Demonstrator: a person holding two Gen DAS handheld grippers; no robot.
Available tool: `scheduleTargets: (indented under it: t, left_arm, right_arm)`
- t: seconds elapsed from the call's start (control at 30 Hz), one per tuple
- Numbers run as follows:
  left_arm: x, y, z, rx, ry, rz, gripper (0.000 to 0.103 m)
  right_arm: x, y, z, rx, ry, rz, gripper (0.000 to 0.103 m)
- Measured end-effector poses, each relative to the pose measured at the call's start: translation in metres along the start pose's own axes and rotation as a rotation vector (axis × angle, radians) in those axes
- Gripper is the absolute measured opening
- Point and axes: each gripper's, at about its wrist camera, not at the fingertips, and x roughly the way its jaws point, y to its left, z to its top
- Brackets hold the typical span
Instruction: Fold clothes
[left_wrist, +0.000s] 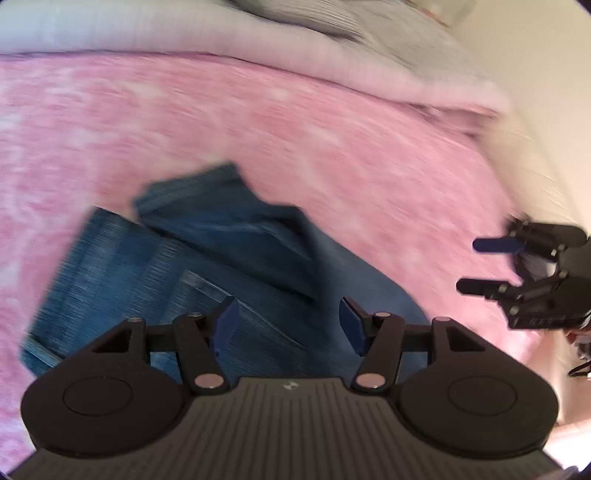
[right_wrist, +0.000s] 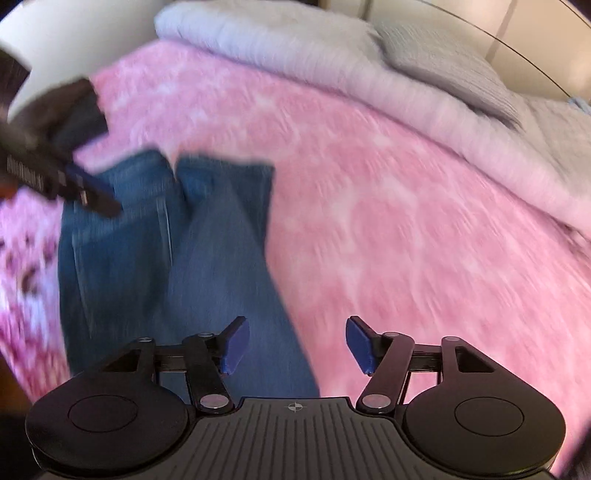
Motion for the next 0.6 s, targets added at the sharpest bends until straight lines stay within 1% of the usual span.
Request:
scheduleTargets:
  t: [0.07, 0.13, 0.23, 0.27, 0.33, 0.37, 0.4, 0.43, 0.47, 0.53, 0.6]
  left_arm:
    - [0.003, 0.019, -0.004, -0.025, -0.005, 0.1, 0.055]
    - [0.006, 0.039, -0.009, -0.045, 0.004, 0.179, 0.055]
    - [0.008, 0.067, -0.019, -0.063, 0.022, 0.247, 0.056]
    - [0.009, 0.076, -0.022, -0.066, 0.028, 0.265, 0.056]
    - [0.007, 0.085, -0.029, -0.081, 0.028, 0.285, 0.056]
    - [0.006, 0.089, -0.032, -0.09, 0.028, 0.293, 0.056]
    - [0.005, 0.091, -0.035, -0.106, 0.025, 0.298, 0.056]
    - [0.003, 0.092, -0.037, -0.123, 0.022, 0.298, 0.056]
    - [0.001, 0.092, -0.039, -0.139, 0.02, 0.295, 0.056]
    - [-0.002, 0.091, -0.041, -0.164, 0.016, 0.29, 0.056]
    - [-0.005, 0.084, -0.041, -0.166, 0.013, 0.286, 0.056]
  right_arm:
    - [0.028, 0.012, 0.029, -0.031, -0.03, 0.066, 0.066]
    - [0.063, 0.042, 0.058, -0.084, -0.048, 0.139, 0.071]
    - [0.12, 0.076, 0.091, -0.139, 0.003, 0.215, 0.071]
    - [0.139, 0.09, 0.099, -0.187, 0.047, 0.218, 0.071]
    - [0.178, 0.112, 0.111, -0.302, 0.131, 0.194, 0.071]
    - [0.186, 0.113, 0.11, -0.319, 0.152, 0.191, 0.07]
    - [0.194, 0.113, 0.109, -0.336, 0.173, 0.187, 0.051]
    - [0.203, 0.114, 0.108, -0.353, 0.194, 0.184, 0.017]
    - [0.21, 0.115, 0.107, -0.367, 0.212, 0.181, 0.01]
    - [0.182, 0.092, 0.108, -0.305, 0.146, 0.164, 0.006]
    - [0.154, 0.069, 0.109, -0.242, 0.081, 0.147, 0.004]
